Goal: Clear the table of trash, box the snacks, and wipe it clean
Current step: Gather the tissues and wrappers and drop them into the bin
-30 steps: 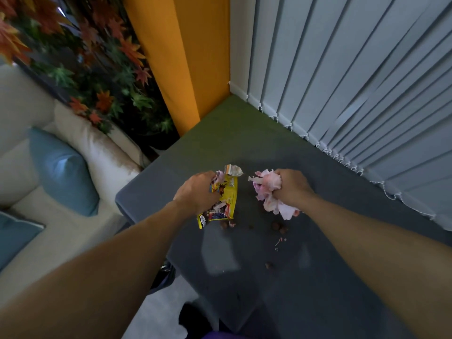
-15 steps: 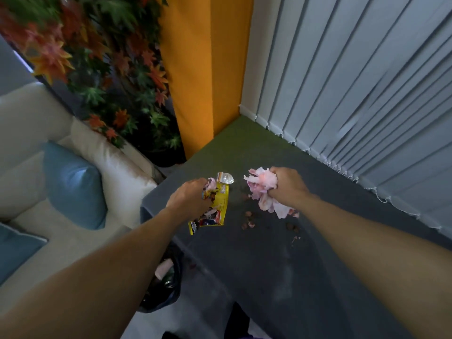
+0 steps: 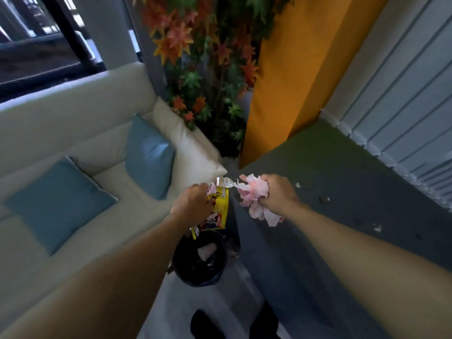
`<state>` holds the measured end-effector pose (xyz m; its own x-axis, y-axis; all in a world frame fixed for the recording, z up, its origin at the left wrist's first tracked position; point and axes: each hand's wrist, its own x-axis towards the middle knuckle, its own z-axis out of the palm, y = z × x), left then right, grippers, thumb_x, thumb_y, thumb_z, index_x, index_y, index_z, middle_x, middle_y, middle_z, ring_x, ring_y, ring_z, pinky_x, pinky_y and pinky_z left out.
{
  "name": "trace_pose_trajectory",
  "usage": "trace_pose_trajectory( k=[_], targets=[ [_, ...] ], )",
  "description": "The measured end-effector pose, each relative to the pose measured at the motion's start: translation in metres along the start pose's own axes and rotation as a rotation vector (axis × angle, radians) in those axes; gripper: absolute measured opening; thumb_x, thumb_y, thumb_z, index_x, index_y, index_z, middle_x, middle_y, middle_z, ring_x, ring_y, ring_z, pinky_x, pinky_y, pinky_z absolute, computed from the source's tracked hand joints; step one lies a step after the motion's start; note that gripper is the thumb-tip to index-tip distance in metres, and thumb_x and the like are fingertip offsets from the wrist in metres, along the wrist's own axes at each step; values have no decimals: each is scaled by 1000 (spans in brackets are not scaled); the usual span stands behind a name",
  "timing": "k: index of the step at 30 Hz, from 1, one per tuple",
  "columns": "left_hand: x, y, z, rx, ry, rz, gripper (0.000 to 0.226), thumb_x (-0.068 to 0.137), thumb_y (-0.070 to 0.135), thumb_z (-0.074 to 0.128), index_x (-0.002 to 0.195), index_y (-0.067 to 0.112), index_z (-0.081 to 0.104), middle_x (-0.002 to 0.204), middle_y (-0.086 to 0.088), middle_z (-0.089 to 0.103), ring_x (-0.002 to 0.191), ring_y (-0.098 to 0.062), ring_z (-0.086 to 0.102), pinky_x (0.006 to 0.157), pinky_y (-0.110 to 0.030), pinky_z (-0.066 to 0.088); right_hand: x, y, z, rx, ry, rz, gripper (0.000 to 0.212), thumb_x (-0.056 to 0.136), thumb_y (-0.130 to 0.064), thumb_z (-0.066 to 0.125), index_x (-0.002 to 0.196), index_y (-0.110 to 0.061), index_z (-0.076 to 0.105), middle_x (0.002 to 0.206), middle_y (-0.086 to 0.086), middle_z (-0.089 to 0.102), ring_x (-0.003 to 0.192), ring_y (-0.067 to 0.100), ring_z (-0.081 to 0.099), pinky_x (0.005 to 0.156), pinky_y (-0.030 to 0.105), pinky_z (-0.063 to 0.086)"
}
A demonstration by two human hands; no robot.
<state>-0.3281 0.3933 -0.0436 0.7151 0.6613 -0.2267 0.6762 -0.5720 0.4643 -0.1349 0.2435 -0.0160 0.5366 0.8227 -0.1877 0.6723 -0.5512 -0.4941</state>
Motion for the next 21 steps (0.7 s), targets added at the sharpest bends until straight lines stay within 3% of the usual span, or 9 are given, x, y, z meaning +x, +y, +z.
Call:
trace_pose_trajectory(
  k=[8,15,18,21],
  targets=[
    [-12,-84,20,-77,23,-175,29,87,26,64,112,12,61,112,-13,63,101,-36,62,79,-41,50,10,-43,93,-33,-99,-90,26,74,-24,80,86,-9,62,88,11,61,78,29,56,63,33,37],
    [-10,-140,71,-107,-14,-294,24,87,21,59,107,8,60,108,-14,63,102,-37,59,78,-42,49,32,-29,175,-67,-197,-76,22,77,-25,76,83,-15,58,89,5,59,78,24,55,62,32,40],
    [-4,-164,103,-130,-39,-362,31,87,20,59,115,6,60,116,-15,63,109,-36,58,85,-44,49,44,-19,210,-30,-228,-34,19,74,-20,74,83,-14,58,88,7,58,80,27,57,67,37,48],
    [5,-186,139,-158,-69,-421,34,86,20,57,119,10,61,118,-11,65,108,-34,59,81,-39,50,57,-7,247,-8,-265,-9,24,70,-16,77,86,-11,60,90,9,59,83,29,56,69,37,46]
  ],
)
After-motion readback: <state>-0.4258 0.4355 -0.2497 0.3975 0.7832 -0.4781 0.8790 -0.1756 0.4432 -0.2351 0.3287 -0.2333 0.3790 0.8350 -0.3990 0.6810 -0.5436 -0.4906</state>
